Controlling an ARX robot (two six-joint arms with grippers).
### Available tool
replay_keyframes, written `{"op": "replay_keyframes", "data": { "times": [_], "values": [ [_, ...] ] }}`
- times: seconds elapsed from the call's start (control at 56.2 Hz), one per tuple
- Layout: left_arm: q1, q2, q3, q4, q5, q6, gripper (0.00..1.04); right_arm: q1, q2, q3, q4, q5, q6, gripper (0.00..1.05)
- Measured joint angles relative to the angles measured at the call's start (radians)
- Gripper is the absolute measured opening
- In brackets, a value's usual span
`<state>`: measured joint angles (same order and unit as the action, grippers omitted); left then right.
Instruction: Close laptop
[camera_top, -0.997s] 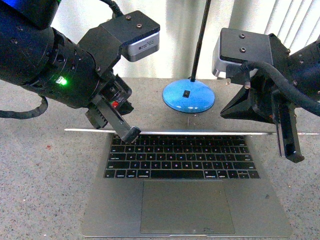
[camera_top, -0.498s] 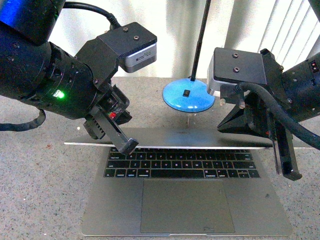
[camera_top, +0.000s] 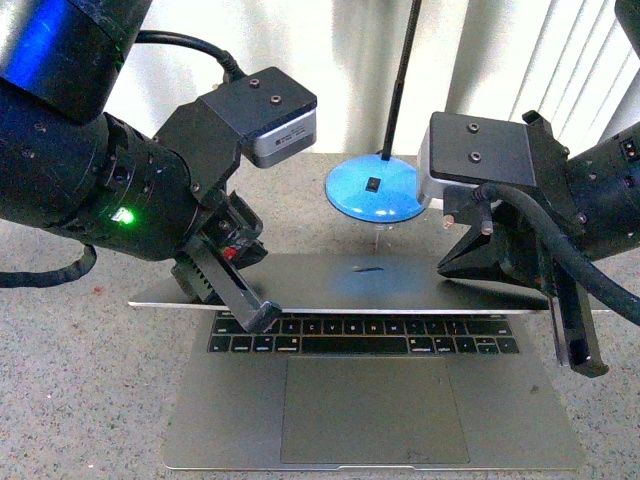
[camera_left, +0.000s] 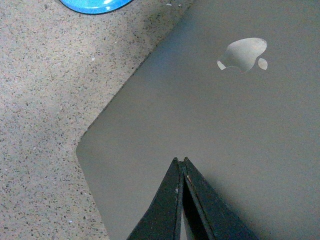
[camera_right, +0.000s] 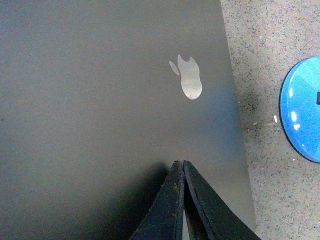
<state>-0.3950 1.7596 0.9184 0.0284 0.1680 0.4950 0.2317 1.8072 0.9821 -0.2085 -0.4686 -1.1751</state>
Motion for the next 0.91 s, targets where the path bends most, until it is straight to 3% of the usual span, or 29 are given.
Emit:
{"op": "replay_keyframes", "data": {
  "times": [0.908],
  "values": [
    [-0.014, 0.032, -0.049, 0.045, 0.014, -0.021, 0.04, 0.006, 0.036, -0.042, 0.044, 0.000, 0.000, 0.03]
  ]
}}
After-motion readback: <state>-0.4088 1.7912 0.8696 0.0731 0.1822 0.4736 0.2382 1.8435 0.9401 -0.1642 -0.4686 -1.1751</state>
